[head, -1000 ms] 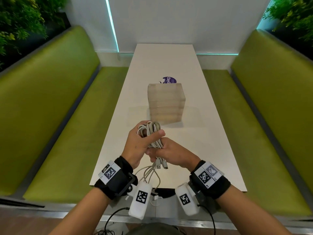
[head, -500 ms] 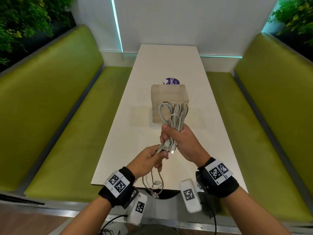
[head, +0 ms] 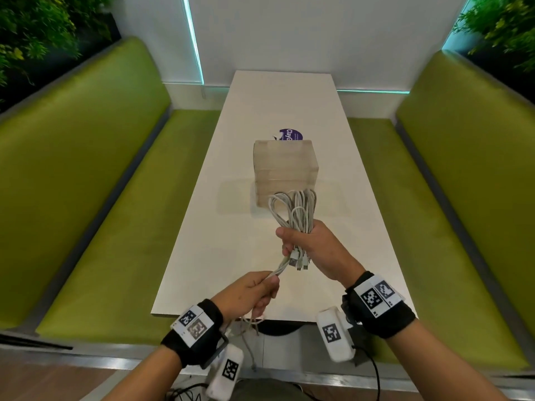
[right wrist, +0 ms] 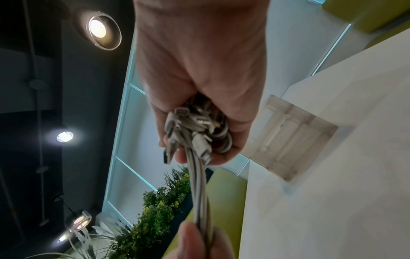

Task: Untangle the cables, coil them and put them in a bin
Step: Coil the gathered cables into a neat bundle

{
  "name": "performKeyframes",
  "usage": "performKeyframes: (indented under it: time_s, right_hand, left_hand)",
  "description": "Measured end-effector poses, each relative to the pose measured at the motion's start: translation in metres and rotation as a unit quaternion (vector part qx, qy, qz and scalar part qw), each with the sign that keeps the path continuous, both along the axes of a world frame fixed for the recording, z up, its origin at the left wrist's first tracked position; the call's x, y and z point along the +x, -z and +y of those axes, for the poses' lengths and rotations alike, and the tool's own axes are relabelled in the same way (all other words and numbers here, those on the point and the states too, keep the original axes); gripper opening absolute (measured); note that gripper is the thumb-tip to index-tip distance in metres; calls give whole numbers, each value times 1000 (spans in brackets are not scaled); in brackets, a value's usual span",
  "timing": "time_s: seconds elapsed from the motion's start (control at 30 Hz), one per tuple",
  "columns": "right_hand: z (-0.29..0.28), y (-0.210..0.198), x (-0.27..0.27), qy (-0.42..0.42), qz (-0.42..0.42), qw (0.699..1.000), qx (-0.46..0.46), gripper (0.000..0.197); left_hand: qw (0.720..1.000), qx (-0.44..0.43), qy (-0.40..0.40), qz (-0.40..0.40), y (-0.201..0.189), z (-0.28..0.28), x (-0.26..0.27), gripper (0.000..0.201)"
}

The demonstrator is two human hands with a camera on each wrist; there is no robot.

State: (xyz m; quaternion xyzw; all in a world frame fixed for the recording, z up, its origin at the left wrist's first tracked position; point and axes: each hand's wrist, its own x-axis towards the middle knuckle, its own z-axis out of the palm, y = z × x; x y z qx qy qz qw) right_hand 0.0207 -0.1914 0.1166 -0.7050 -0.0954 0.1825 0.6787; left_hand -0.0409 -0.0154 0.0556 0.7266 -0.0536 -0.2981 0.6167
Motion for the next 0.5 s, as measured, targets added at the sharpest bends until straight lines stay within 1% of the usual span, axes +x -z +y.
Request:
performKeyframes:
  time_s: [0.1,0.2,0.27,0.33,0.4,0.5]
  right_hand:
    - [-3,1,2,0,8,1000,-19,25]
    - [-6,-4,4,-17,-14,998,-59,25]
    - [-8,-10,7,-47,-33,992,-116,25]
    - [-12,-18,10,-96,-47,976,-190,20]
    - [-14,-26,13,-166,-58,951,-256,16]
    - [-13,-39,12,-265,-66,913,-303,12]
  left_hand:
    - [999,-20,-8,26,-2,-2,-3,35]
    - [1000,-24,-10,13,-7,0,1,37]
    - [999,-28,-17,-3,-10,3,4,38]
    - [999,-30,-13,-18,-15,5,6,37]
    - [999,-36,-10,-31,-21,8,9,36]
    - [997,-57,4,-50,-32,9,14,36]
